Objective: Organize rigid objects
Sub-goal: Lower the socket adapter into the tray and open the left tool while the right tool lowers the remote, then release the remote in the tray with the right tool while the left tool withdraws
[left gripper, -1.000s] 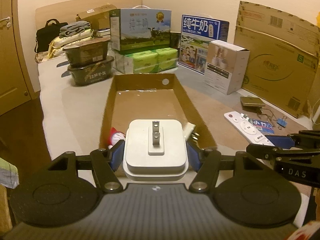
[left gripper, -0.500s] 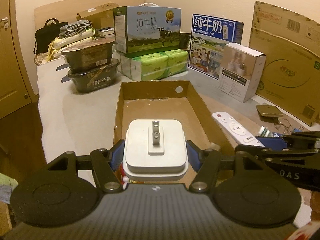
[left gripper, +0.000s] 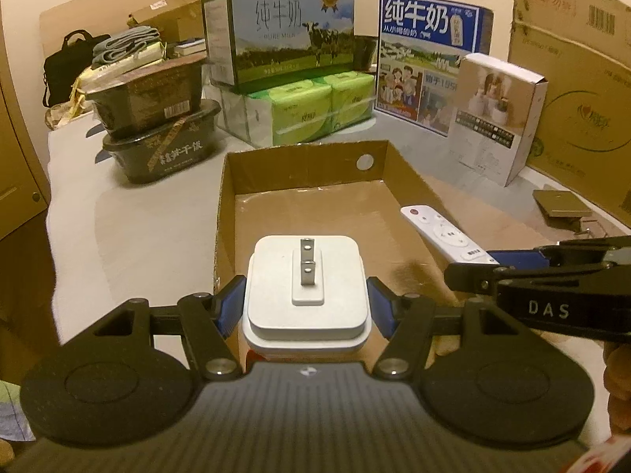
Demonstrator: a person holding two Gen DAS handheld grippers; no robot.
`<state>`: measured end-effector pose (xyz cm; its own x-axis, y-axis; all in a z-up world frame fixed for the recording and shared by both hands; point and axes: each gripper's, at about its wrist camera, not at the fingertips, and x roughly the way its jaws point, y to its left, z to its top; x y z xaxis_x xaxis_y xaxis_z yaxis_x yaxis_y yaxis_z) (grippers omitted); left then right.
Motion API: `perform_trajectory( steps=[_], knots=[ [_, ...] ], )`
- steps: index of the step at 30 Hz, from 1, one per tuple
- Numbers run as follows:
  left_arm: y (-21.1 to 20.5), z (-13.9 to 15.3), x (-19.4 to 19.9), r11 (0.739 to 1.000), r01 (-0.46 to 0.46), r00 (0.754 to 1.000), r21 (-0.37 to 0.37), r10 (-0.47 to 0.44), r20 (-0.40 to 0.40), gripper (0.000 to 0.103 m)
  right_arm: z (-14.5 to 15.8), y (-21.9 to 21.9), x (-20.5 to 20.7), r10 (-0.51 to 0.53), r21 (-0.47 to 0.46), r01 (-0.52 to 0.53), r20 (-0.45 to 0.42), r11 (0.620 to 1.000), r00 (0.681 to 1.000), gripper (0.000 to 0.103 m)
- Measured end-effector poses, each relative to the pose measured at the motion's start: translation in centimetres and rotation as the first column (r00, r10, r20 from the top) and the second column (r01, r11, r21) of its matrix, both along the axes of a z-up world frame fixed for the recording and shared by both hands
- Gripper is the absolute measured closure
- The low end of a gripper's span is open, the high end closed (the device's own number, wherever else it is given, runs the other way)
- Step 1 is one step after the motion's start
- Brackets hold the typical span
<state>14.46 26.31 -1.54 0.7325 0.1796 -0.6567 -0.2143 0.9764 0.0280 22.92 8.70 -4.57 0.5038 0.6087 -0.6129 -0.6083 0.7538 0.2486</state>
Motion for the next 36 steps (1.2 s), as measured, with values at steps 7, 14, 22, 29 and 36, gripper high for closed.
perform_trajectory(
  steps=[7, 14, 22, 29, 36],
  knots=[
    [0.4, -1.5, 1.8, 1.0, 0.019, 1.0, -0.008, -0.019, -0.018, 0.039, -1.1, 0.3, 1.3, -0.009, 0.007, 0.009, -0.013, 1.0, 1.0, 0.064],
    [1.2, -1.1, 1.0, 0.999, -0.035, 0.999, -0.015, 0.035, 0.012, 0.03, -1.0, 0.2, 1.5, -0.016, 0.022, 0.017, -0.022, 1.0, 1.0, 0.064],
    [1.9, -0.3, 0.1, 0.998, -0.057, 0.998, -0.017, 0.058, 0.028, 0.03, -0.7, 1.0, 1.4, -0.007, 0.025, 0.007, -0.017, 1.0, 1.0, 0.064],
    [2.2, -0.2, -0.1, 0.997, -0.066, 0.997, -0.028, 0.067, 0.033, 0.03, -0.6, 1.7, 1.4, -0.002, 0.047, 0.003, -0.029, 0.999, 1.0, 0.064],
    [2.1, -0.1, -0.6, 0.997, -0.072, 0.997, -0.033, 0.074, 0.036, 0.03, -0.1, 0.5, 1.5, -0.041, 0.101, 0.043, -0.02, 0.994, 0.999, 0.053]
  ],
)
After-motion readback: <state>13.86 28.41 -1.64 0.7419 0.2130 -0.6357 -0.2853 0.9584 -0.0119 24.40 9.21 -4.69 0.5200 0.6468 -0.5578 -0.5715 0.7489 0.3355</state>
